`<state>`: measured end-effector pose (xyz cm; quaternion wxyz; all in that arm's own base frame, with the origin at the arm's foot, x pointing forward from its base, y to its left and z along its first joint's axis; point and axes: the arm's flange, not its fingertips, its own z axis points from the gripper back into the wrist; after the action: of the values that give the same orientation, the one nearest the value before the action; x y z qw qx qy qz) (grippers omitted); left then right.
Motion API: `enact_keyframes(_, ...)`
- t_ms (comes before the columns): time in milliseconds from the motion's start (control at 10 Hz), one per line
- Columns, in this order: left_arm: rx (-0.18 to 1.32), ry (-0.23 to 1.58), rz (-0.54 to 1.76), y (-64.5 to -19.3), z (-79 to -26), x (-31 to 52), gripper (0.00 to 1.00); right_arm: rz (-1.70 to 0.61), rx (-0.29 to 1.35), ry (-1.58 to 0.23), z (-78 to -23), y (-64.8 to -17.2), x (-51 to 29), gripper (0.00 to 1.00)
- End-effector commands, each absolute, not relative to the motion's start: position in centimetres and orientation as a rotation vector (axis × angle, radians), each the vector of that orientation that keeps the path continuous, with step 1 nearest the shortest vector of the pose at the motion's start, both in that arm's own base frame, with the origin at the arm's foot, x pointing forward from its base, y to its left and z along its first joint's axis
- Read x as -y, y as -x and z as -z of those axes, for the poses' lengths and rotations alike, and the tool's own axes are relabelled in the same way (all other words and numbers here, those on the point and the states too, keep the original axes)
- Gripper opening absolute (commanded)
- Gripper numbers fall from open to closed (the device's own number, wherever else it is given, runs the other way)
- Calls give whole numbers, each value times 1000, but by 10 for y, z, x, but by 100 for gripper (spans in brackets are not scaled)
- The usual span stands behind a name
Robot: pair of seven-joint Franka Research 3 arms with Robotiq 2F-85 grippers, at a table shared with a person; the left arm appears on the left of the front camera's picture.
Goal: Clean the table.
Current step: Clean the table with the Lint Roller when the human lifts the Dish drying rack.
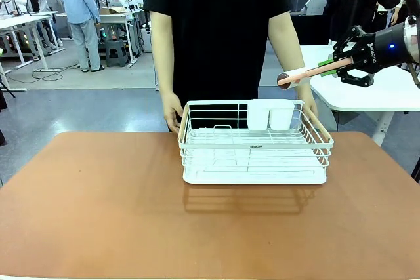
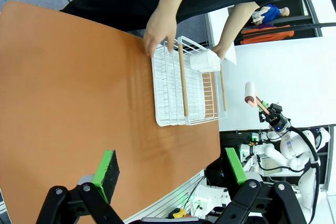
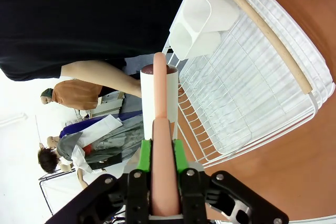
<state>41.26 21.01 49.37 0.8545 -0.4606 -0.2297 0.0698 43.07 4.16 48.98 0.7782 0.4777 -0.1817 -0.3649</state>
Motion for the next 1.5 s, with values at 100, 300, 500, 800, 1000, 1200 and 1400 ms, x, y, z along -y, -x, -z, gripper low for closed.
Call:
enact_keyframes(100, 489, 983, -147, -411, -496, -211, 100, 786, 393, -1031, -490, -431, -42, 0)
enact_keyframes(300, 489, 983, -147, -411, -496, -211, 100, 786, 393, -1031, -490, -431, -42, 0)
enact_keyframes(500, 489, 983, -147, -411, -496, -211, 100, 786, 393, -1031, -490, -431, -42, 0)
enact_keyframes(800, 489, 983, -147, -411, -496, -211, 100, 786, 393, -1031, -490, -431, -42, 0)
enact_keyframes(1000, 489, 983, -147, -411, -496, -211, 100, 786, 393, -1031, -490, -431, -42, 0)
enact_keyframes(1200, 489, 983, -147, -411, -496, -211, 100, 786, 393, -1031, -490, -431, -42, 0)
enact_keyframes(1400, 489, 983, -147, -411, -496, -211, 100, 786, 393, -1031, -490, -431, -42, 0)
